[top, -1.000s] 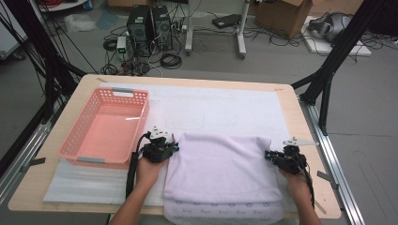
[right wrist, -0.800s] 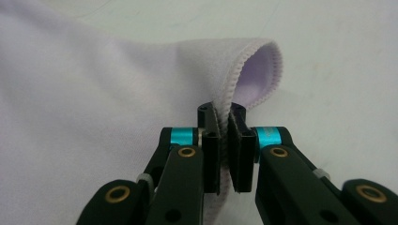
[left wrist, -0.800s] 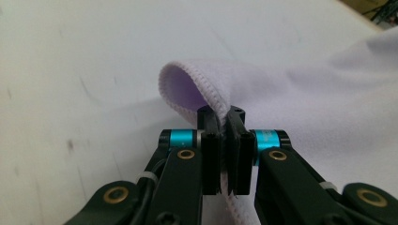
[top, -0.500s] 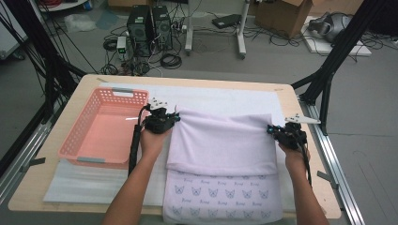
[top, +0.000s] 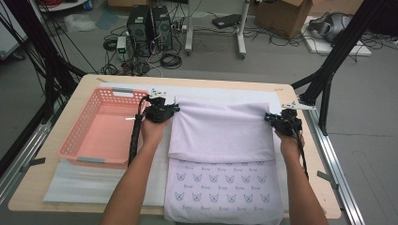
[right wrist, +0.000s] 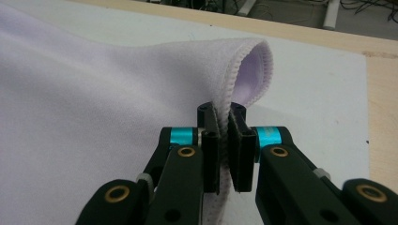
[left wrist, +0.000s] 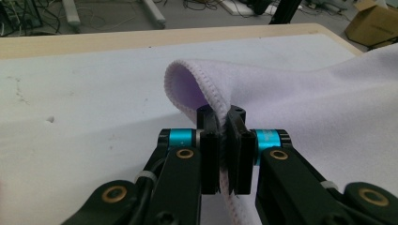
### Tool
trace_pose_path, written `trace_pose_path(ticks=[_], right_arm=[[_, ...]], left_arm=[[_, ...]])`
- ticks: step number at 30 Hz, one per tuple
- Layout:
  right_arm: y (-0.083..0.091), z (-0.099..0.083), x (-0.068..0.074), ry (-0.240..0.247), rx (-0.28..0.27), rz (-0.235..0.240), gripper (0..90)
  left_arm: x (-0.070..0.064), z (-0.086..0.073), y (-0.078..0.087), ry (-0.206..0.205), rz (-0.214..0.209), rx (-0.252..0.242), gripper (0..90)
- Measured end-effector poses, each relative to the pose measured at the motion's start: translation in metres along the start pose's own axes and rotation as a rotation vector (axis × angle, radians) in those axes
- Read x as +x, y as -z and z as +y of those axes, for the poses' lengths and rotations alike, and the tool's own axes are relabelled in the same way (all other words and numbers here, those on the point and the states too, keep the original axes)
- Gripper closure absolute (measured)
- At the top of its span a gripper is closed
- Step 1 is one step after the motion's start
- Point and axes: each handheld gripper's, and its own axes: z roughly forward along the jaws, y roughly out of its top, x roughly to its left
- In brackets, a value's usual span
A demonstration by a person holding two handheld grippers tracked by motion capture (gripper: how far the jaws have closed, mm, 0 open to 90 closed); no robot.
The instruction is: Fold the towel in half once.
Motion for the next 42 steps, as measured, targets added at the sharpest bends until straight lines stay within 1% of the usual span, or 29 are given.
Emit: trace_pose_path(ticks=[1,2,3,4,5,6,7,8,9,10,11,13,16,17,18,19,20,21,23,26,29,31,33,34,36,37,38,40,42], right_arm=[[-0.002,-0.001,-0.001,-0.005,0.004,-0.001,84.2],[-0.003,-0.002,-0.001,-0.023,0.016,-0.001,81.6],[-0.004,-0.003,-0.002,-0.037,0.022,0.002,76.2],[-0.004,-0.004,-0.002,-0.065,0.033,0.012,67.1],[-0.004,-0.004,-0.002,-0.079,0.040,0.022,66.0],[-0.003,-0.005,-0.002,-0.082,0.041,0.029,64.5],[-0.001,-0.005,-0.001,-0.083,0.041,0.031,61.1],[0.000,-0.005,-0.001,-0.086,0.048,0.041,59.8],[0.000,-0.005,-0.001,-0.085,0.053,0.048,58.5],[0.002,-0.005,0.001,-0.079,0.065,0.048,56.0],[0.003,-0.005,0.002,-0.071,0.069,0.047,55.7],[0.009,-0.003,0.006,-0.067,0.082,0.063,53.5],[0.019,-0.003,0.009,-0.062,0.095,0.079,50.3],[0.022,-0.003,0.011,-0.061,0.094,0.089,50.5],[0.026,-0.005,0.013,-0.053,0.095,0.096,50.4],[0.030,-0.008,0.014,-0.046,0.098,0.104,50.1],[0.034,-0.011,0.016,-0.035,0.115,0.113,49.3],[0.037,-0.014,0.017,-0.024,0.120,0.118,49.1],[0.044,-0.020,0.020,-0.021,0.121,0.125,47.9],[0.055,-0.030,0.025,-0.025,0.119,0.143,47.0],[0.062,-0.040,0.030,-0.023,0.130,0.159,45.1],[0.067,-0.046,0.033,-0.025,0.131,0.172,45.2],[0.074,-0.052,0.036,-0.036,0.116,0.168,47.7],[0.077,-0.056,0.037,-0.039,0.118,0.178,48.0],[0.081,-0.061,0.038,-0.035,0.127,0.180,48.0],[0.083,-0.063,0.039,-0.041,0.129,0.181,47.8],[0.085,-0.065,0.039,-0.043,0.129,0.183,47.6],[0.089,-0.068,0.040,-0.044,0.124,0.190,47.8],[0.092,-0.070,0.040,-0.041,0.118,0.183,48.1]], left_arm=[[0.001,-0.001,0.000,0.009,0.003,0.006,79.9],[0.002,-0.002,-0.001,0.027,-0.009,0.018,72.4],[0.002,-0.003,-0.001,0.052,-0.037,0.027,65.9],[0.001,-0.005,0.000,0.047,-0.051,0.033,62.4],[-0.001,-0.007,0.001,0.034,-0.051,0.030,61.3],[-0.004,-0.011,0.002,0.022,-0.060,0.028,60.7],[-0.008,-0.015,0.003,0.015,-0.074,0.028,58.9],[-0.010,-0.016,0.003,0.008,-0.077,0.041,57.7],[-0.014,-0.019,0.003,-0.007,-0.085,0.042,55.9],[-0.015,-0.021,0.003,-0.011,-0.092,0.035,54.5],[-0.018,-0.023,0.005,-0.017,-0.099,0.032,54.5],[-0.023,-0.028,0.009,-0.048,-0.111,0.030,53.8],[-0.028,-0.036,0.017,-0.064,-0.136,0.009,53.0],[-0.029,-0.038,0.020,-0.068,-0.143,0.014,52.6],[-0.031,-0.039,0.023,-0.075,-0.149,0.038,51.8],[-0.034,-0.040,0.027,-0.090,-0.150,0.038,49.2],[-0.035,-0.043,0.031,-0.098,-0.159,0.011,48.8],[-0.037,-0.044,0.036,-0.100,-0.167,0.001,49.8],[-0.039,-0.048,0.043,-0.101,-0.183,0.005,48.6],[-0.043,-0.055,0.054,-0.086,-0.196,-0.001,46.2],[-0.049,-0.060,0.064,-0.120,-0.209,0.014,44.1],[-0.050,-0.065,0.071,-0.109,-0.229,0.003,43.7],[-0.051,-0.072,0.078,-0.103,-0.236,0.004,43.7],[-0.050,-0.075,0.080,-0.100,-0.237,0.003,43.9],[-0.049,-0.084,0.084,-0.094,-0.238,0.017,43.9],[-0.048,-0.087,0.086,-0.091,-0.240,0.022,43.9],[-0.046,-0.092,0.088,-0.089,-0.233,0.025,44.0],[-0.043,-0.097,0.091,-0.081,-0.232,0.037,44.1],[-0.041,-0.102,0.092,-0.070,-0.234,0.042,44.4]])
